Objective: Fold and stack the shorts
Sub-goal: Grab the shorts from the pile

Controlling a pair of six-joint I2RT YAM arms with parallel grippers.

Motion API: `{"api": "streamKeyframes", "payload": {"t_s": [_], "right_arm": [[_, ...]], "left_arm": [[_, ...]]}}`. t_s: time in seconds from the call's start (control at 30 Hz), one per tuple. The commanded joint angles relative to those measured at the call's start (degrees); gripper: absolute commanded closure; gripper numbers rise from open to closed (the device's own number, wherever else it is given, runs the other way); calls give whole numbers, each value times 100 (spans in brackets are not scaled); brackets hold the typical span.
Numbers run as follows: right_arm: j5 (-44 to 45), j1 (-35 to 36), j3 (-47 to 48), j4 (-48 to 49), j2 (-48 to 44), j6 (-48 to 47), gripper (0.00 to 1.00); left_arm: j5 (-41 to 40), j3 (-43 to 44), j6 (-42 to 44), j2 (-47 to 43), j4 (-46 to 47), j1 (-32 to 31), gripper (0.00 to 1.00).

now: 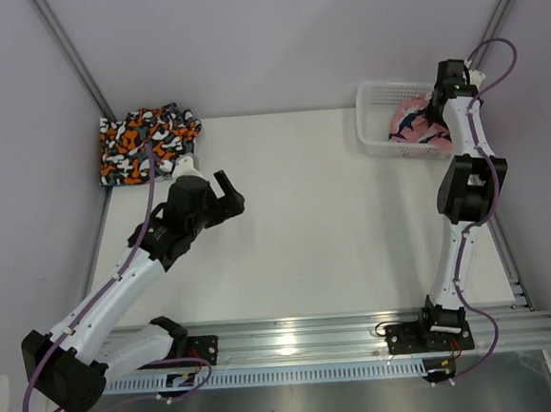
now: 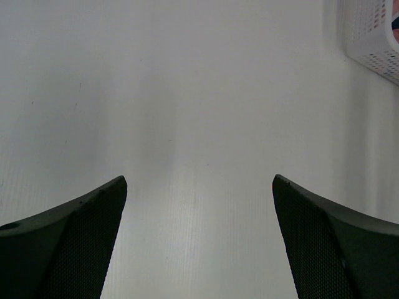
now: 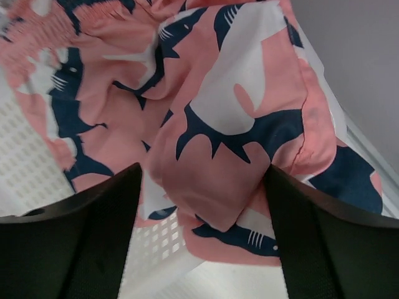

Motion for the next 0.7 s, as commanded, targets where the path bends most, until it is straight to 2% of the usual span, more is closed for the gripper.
{"api": "streamKeyframes", "payload": {"t_s": [0.0, 0.03, 0.07, 0.13, 0.17, 0.3, 0.4, 0.53, 0.67], "right_arm": [[295, -24, 464, -135, 282, -163, 26], [234, -41, 499, -127, 336, -172, 37], [190, -85, 526, -153, 389, -207, 63], [-11, -112, 718, -188, 485, -225, 90], [-65, -129, 815, -205, 486, -233, 99], [-670, -112, 1123, 22, 188, -277, 100], [-1653, -77, 1124, 496, -295, -286, 100], [-3417, -15, 1141, 971, -884, -173, 100], [-4475, 204, 1159, 1358, -1735, -154, 100]], "left_arm": [[-33, 163, 136, -36, -35, -40, 1], [-33, 163, 136, -9, -70, -40, 1], [-51, 163, 154, 0, -105, -40, 1], [-121, 190, 154, -9, -158, -40, 1], [-139, 198, 163, -27, -150, -40, 1], [-183, 207, 198, -62, -71, -40, 1], [-183, 251, 207, -44, -80, -40, 1], [-262, 295, 259, -62, -158, -40, 1], [-262, 278, 268, -272, -124, -40, 1]]}}
